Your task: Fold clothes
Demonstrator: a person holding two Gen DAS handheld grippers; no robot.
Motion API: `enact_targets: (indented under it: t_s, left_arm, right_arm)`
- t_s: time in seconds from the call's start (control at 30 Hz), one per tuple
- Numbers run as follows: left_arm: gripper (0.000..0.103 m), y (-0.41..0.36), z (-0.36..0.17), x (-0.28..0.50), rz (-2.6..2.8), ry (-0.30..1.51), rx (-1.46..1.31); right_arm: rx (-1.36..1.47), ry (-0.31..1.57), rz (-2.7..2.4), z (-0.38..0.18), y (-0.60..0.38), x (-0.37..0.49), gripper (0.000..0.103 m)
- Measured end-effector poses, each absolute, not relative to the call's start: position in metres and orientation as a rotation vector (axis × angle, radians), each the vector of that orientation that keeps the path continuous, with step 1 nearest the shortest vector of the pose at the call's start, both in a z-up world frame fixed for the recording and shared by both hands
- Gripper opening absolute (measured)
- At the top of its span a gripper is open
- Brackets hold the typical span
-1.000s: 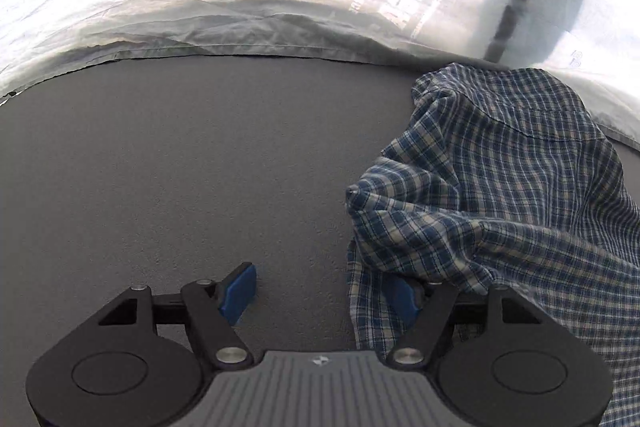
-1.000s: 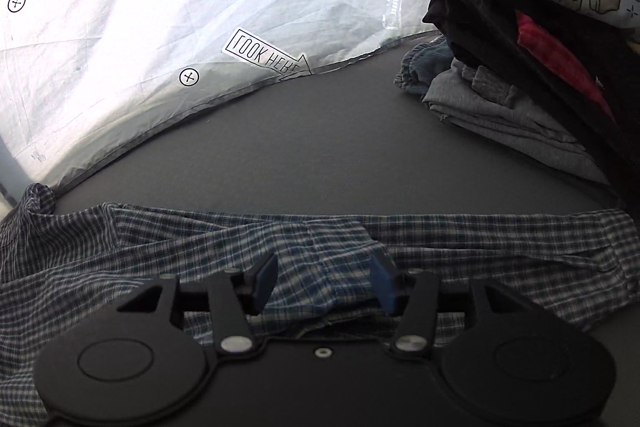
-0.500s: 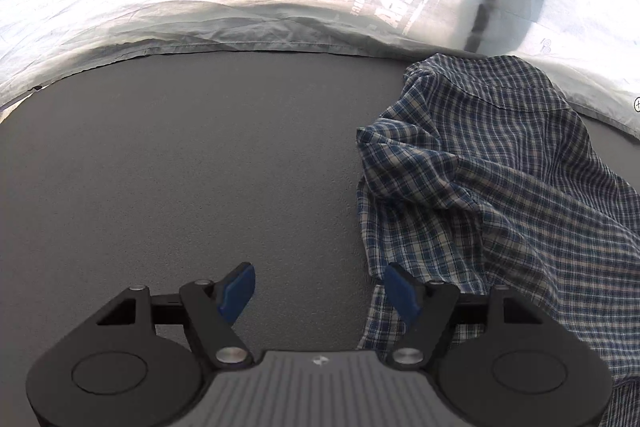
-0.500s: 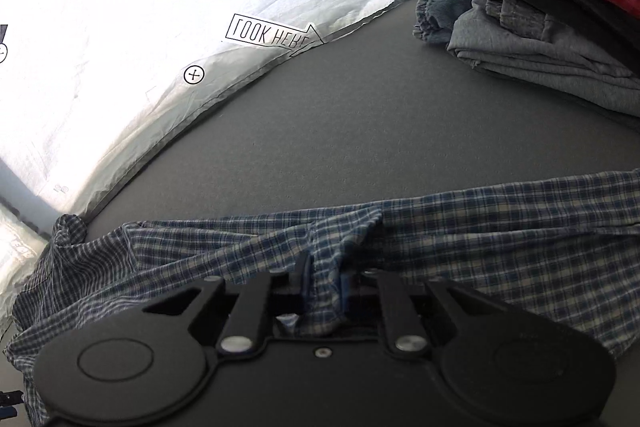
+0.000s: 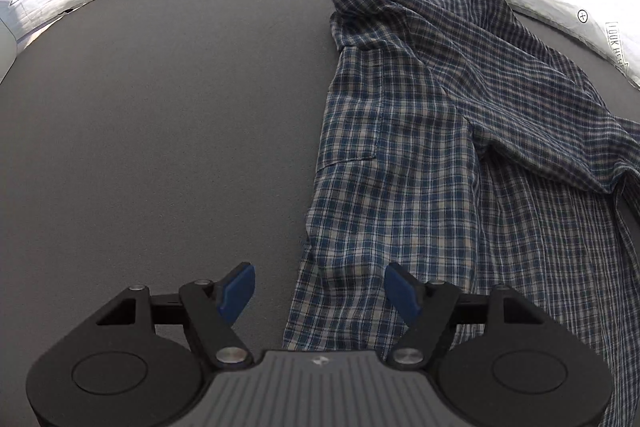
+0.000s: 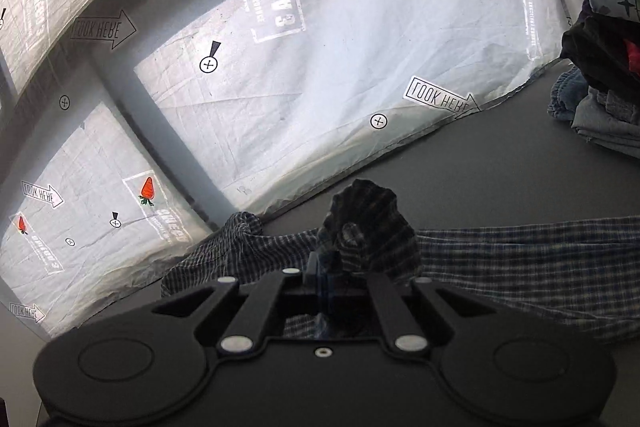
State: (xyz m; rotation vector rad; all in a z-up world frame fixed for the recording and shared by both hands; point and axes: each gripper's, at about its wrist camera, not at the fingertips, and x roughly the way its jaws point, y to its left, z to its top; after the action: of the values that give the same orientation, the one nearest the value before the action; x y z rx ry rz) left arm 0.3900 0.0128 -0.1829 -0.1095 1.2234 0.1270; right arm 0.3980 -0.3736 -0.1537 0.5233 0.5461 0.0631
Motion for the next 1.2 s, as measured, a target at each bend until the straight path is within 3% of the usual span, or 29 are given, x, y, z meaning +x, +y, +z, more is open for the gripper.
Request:
enact_targets:
  t_s: [0.23, 0.7, 1.2]
  left_arm:
    - [0.073, 0.014, -0.192, 0.351, 0.157, 1.274, -0.141]
    - [0.073, 0.017, -0.196, 0.293, 0.148, 1.311, -0.159]
    - [0.073, 0.038, -0.196, 0.267, 0.156, 1.327, -0.171]
  right_arm:
    - [0.715, 0.656, 0.165, -0.184, -0.349, 0.353, 0.003]
    - [0.708, 0.8, 0.216, -0.199, -0.307, 0.301, 0.003]
    - [1.197, 0.892, 0.306, -0.235, -0.288, 0.27, 0.003]
